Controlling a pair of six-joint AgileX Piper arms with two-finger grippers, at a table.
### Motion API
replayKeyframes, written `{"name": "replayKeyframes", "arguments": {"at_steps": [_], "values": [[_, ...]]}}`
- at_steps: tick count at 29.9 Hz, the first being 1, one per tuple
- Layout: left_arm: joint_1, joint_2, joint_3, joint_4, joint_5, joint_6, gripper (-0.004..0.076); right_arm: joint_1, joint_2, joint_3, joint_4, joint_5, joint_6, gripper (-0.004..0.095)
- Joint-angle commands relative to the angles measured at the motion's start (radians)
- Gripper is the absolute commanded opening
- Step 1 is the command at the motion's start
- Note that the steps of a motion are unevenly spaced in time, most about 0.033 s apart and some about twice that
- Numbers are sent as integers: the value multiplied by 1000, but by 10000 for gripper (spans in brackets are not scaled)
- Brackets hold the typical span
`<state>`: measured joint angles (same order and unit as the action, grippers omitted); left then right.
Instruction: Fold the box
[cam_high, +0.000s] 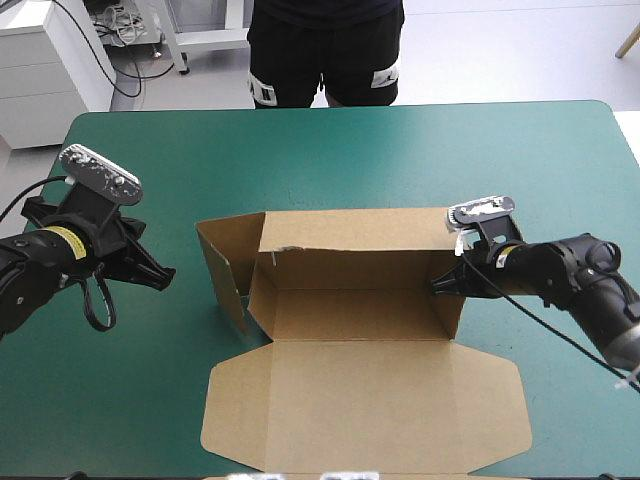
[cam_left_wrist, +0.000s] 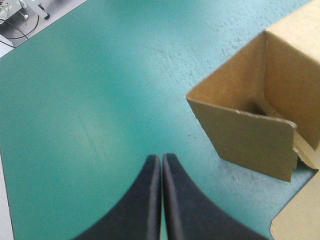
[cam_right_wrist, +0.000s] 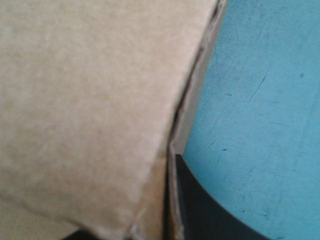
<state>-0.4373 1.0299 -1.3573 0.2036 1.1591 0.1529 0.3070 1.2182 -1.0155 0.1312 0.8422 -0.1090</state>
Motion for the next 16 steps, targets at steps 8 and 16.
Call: {"name": "replayKeyframes", "arguments": {"at_steps": [8,16], "values": [[-1,-17,-22,9,-62,-10,-8,1,304,-371,-95,165,24,-20],[-1,-17,-22,5,-59,-10,-8,1,484,-557,-86,174,35,134]]}}
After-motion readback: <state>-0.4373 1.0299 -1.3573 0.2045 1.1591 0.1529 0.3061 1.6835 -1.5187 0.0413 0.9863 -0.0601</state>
